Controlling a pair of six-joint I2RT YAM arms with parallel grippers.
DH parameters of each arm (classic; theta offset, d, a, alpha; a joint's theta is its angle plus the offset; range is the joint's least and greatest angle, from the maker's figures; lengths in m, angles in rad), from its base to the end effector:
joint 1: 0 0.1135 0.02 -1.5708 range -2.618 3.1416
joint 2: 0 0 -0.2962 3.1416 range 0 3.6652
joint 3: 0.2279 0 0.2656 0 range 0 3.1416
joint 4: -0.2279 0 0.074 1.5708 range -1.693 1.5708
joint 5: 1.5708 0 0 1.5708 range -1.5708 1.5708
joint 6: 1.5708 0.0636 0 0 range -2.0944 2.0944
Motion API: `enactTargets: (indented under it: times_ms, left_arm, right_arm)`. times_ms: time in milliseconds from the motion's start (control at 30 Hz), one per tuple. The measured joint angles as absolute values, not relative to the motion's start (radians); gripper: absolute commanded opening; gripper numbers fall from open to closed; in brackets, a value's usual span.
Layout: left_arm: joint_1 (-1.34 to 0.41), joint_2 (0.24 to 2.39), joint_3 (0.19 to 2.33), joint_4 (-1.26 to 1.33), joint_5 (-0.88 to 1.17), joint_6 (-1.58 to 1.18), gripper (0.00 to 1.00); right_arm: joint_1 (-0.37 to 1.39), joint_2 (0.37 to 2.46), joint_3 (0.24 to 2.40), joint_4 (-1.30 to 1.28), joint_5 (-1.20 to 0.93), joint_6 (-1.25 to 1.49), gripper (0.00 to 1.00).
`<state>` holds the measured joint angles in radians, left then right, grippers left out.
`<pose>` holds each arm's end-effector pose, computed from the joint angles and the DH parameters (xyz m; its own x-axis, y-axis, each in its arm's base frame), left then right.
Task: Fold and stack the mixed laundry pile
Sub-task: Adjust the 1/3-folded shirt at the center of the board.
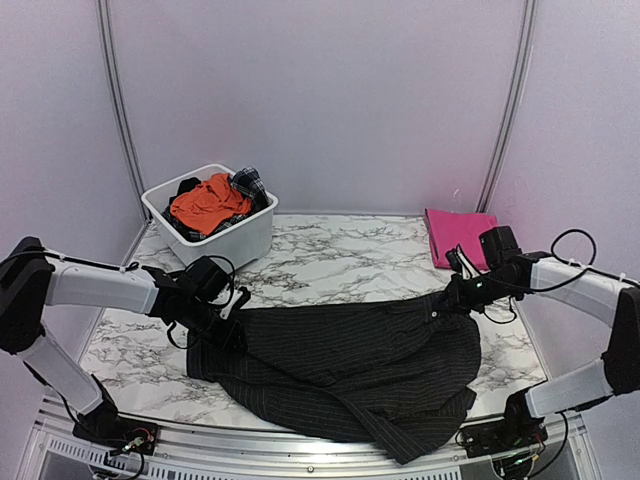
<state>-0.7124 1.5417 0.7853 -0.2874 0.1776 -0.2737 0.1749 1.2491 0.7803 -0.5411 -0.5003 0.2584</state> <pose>0.2268 -0.2108 0.1576 -0.8218 0.3583 -0.4429 0.5074 0.8139 -0.2830 0.2442 0.0741 0.2212 -0.9094 0.0670 -0.4105 -0.1775 0.8301 0.5286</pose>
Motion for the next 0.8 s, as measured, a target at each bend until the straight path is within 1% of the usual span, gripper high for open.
enactTargets:
  times_ms: [67, 167, 233, 300, 333, 367, 400, 467, 500, 567, 600, 667, 733, 800]
  left_arm:
    - [-0.709, 1.559, 0.790, -0.288, 0.178, -0.274, 0.29]
    - [-0.702, 1.581, 0.807, -0.289, 0.178, -0.277, 0.21]
    - [-0.698, 1.588, 0.813, -0.290, 0.177, -0.283, 0.18]
    - [-0.694, 1.589, 0.817, -0.290, 0.175, -0.287, 0.16]
    - [-0.693, 1.589, 0.818, -0.290, 0.174, -0.289, 0.16]
    - [-0.692, 1.589, 0.818, -0.290, 0.172, -0.291, 0.17]
    - [-0.692, 1.589, 0.818, -0.290, 0.168, -0.293, 0.21]
    - [-0.692, 1.589, 0.824, -0.301, 0.149, -0.299, 0.36]
    - [-0.692, 1.589, 0.832, -0.312, 0.135, -0.307, 0.44]
    - [-0.691, 1.588, 0.856, -0.333, 0.099, -0.314, 0.56]
    - [-0.690, 1.584, 0.865, -0.338, 0.086, -0.311, 0.61]
    - [-0.688, 1.552, 0.877, -0.348, 0.057, -0.324, 0.71]
    - [-0.688, 1.489, 0.888, -0.364, 0.030, -0.328, 0.72]
    - [-0.695, 1.428, 0.903, -0.372, 0.013, -0.321, 0.69]
  right_arm:
    - [0.169, 1.298, 0.780, -0.530, -0.482, 0.258, 0.00]
    - [0.151, 1.344, 0.774, -0.520, -0.456, 0.258, 0.00]
    - [0.139, 1.356, 0.767, -0.519, -0.434, 0.258, 0.01]
    - [0.128, 1.372, 0.765, -0.516, -0.416, 0.258, 0.01]
    - [0.125, 1.382, 0.765, -0.510, -0.409, 0.258, 0.04]
    - [0.123, 1.394, 0.765, -0.505, -0.405, 0.258, 0.13]
    - [0.122, 1.411, 0.765, -0.496, -0.401, 0.257, 0.26]
    - [0.120, 1.456, 0.767, -0.486, -0.394, 0.253, 0.48]
    - [0.119, 1.474, 0.768, -0.487, -0.389, 0.251, 0.61]
    - [0.119, 1.500, 0.773, -0.498, -0.366, 0.244, 0.74]
    - [0.119, 1.498, 0.779, -0.517, -0.346, 0.231, 0.77]
    - [0.119, 1.466, 0.796, -0.550, -0.313, 0.222, 0.78]
    - [0.119, 1.400, 0.823, -0.583, -0.285, 0.206, 0.77]
    - [0.129, 1.332, 0.851, -0.596, -0.276, 0.190, 0.76]
